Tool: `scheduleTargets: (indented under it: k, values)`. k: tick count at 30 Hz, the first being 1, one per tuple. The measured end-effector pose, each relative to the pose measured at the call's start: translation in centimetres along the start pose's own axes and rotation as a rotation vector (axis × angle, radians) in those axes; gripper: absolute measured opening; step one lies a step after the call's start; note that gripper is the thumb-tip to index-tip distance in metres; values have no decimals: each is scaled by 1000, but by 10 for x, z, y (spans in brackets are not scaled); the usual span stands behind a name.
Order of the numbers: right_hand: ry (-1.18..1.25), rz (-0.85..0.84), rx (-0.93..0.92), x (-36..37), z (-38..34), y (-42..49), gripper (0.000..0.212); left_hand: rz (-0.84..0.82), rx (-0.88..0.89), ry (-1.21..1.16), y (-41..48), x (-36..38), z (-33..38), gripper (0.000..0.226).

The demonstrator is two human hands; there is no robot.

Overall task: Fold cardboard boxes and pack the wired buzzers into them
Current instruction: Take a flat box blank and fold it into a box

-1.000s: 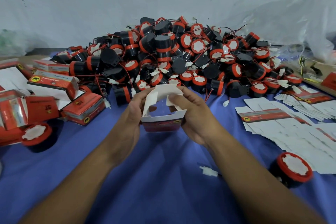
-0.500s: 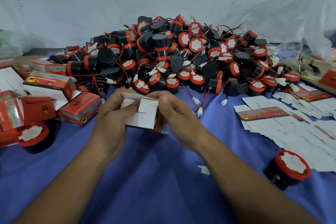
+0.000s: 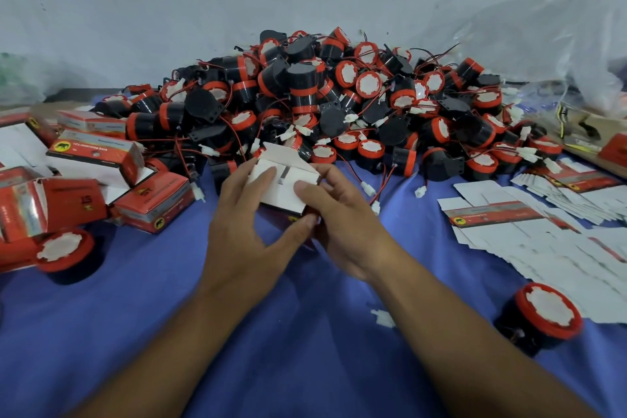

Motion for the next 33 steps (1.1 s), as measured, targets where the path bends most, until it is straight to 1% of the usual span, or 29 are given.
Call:
scheduleTargets:
  k: [2,3,5,6,7,8,11,13,16,20,22,24,33]
  values:
    - [-119,-21,-9,-1,-2,-2,23,37,50,35,1,-4,2,72]
    - [-194,-12,-16,-3,-4,-2,30,37,77,44,2,-5,3,70]
    - [-273,29,3,-10,-7,-2,64,13,179,86,2,-5,6,66]
    - [-293,46,23,-12,-8,-1,76,-8,241,120,1,-3,9,64]
    - [-304,54,28,-14,-10,0,80,-33,290,153,0,0,11,64]
    - [-317,53,23,-16,-12,1,74,-52,317,180,-1,1,13,63]
    - [-345,-12,-17,-18,-18,1,44,-87,327,224,-1,2,15,65]
    - [-425,-48,-45,-20,-20,0,36,-100,333,227,-1,2,16,66]
    - [-619,-77,-152,-15,-26,-4,28,-113,311,195,-1,2,15,69]
    - [-761,-87,-242,-12,-28,-6,28,-122,264,179,-1,2,12,78]
    - [-843,-67,-273,-12,-28,-6,31,-114,150,114,0,-1,10,89]
    - [-860,-49,-282,-11,-26,-7,34,-106,100,86,0,-3,11,95]
    - [-887,79,-372,-4,-20,-9,36,-47,165,160,-2,-3,14,94]
Point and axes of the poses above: each hand's wrist, its own y-axis towards the middle knuckle, its own x-axis out of the palm, z = x × y, the point moved 5 cm from there along y, towards the middle knuckle, and after that the axes turned 1 degree about -x, right-handed, at the moved point
